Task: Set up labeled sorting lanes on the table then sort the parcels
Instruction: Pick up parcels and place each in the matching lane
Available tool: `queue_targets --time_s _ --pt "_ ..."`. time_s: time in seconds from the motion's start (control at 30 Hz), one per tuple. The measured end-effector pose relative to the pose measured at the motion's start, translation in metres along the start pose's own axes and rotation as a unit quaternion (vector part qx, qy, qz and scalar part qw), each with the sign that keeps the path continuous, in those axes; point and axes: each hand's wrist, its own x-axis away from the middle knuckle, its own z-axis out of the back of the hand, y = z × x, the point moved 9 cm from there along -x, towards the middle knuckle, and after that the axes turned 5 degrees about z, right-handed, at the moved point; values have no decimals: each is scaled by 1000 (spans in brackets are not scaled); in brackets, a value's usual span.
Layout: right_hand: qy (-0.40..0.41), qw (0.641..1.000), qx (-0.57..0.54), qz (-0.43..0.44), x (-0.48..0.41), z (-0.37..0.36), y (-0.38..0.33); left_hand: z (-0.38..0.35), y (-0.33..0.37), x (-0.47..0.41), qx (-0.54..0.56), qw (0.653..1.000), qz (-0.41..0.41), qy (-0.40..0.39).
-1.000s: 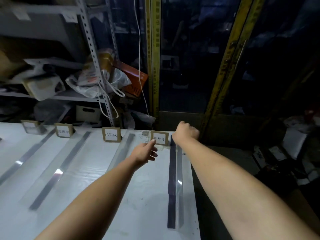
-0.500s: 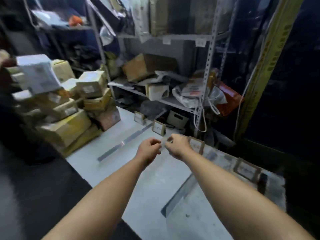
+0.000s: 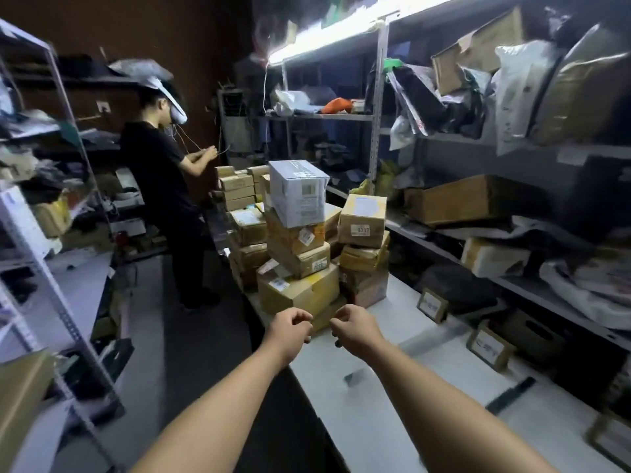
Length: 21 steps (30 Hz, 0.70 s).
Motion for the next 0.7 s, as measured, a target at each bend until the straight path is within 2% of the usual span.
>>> queue_targets --time_s 0.2,0.3,0.43,0.7 --pt "50 998 -36 17 -70 -38 -53 80 -2 -67 -3 1000 2 10" --pt "107 993 -36 36 -106 -22 -79 101 10 -107 -2 1000 -7 23" --pt "193 978 27 72 -159 16 -116 115 48 -151 5 998 -33 45" --pt "250 963 9 100 -227 45 -153 128 101 -214 9 997 -48 68"
